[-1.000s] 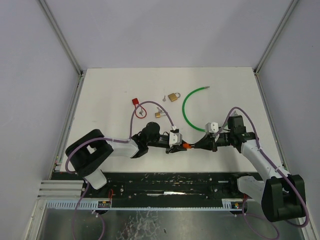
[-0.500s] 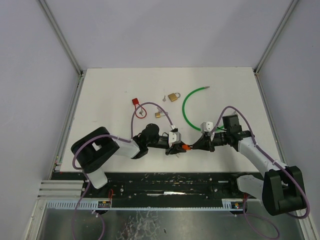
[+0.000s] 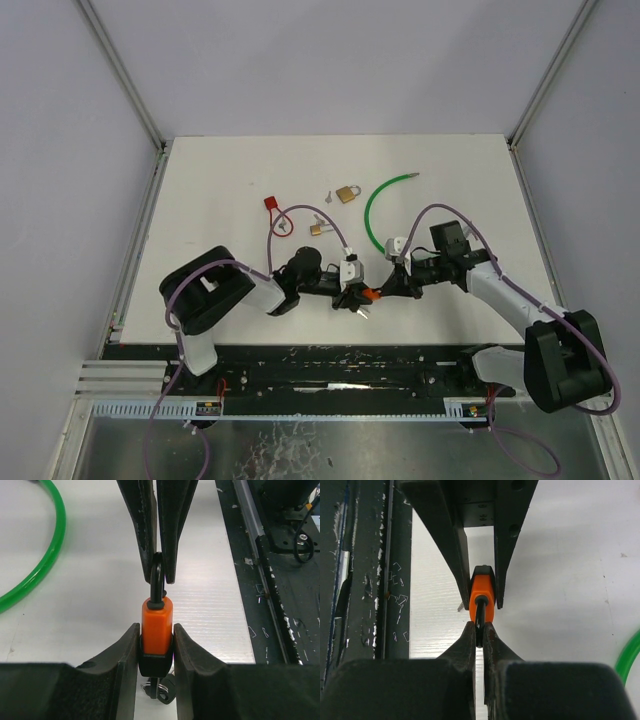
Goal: Lock with the key
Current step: Lock the lock.
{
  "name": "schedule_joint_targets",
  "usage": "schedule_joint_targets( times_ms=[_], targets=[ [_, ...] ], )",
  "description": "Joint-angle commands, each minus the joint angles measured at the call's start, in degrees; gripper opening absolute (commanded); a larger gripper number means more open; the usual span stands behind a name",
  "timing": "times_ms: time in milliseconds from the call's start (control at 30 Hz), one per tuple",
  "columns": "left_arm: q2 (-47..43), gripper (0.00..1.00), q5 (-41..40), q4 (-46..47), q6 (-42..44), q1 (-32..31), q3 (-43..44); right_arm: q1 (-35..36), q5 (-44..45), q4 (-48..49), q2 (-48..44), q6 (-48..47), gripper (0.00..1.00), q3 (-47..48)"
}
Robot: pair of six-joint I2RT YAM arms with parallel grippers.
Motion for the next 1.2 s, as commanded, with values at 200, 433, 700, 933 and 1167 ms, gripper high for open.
schedule_joint_targets(
  times_ms=[200, 433, 700, 933, 1167],
  targets=[
    [0.13, 0.01, -1.1, 17.11, 4.44, -1.42, 8.82, 8.14, 9.93, -4.86, 8.16, 4.22, 0.0, 7.92],
    [0.67, 0.01, -2.47, 19.74, 3.59, -0.18, 7.72, 11.52, 12.25, -9.67, 14.15, 4.35, 0.0, 11.09],
    [1.54, 0.01, -3.86, 24.88, 0.29, 1.15, 6.19, 13.59, 14.79, -10.65, 20.36, 8.98, 0.0, 13.87],
    [2.09, 0.01, -4.4, 26.06, -0.69, 1.55, 6.07, 15.09, 14.74, -11.79, 25.11, 11.75, 0.0, 15.47],
    [2.84, 0.01, -3.66, 30.07, -4.91, 3.24, 5.64, 17.79, 14.65, -14.03, 29.54, 11.59, 0.0, 18.22]
  ],
)
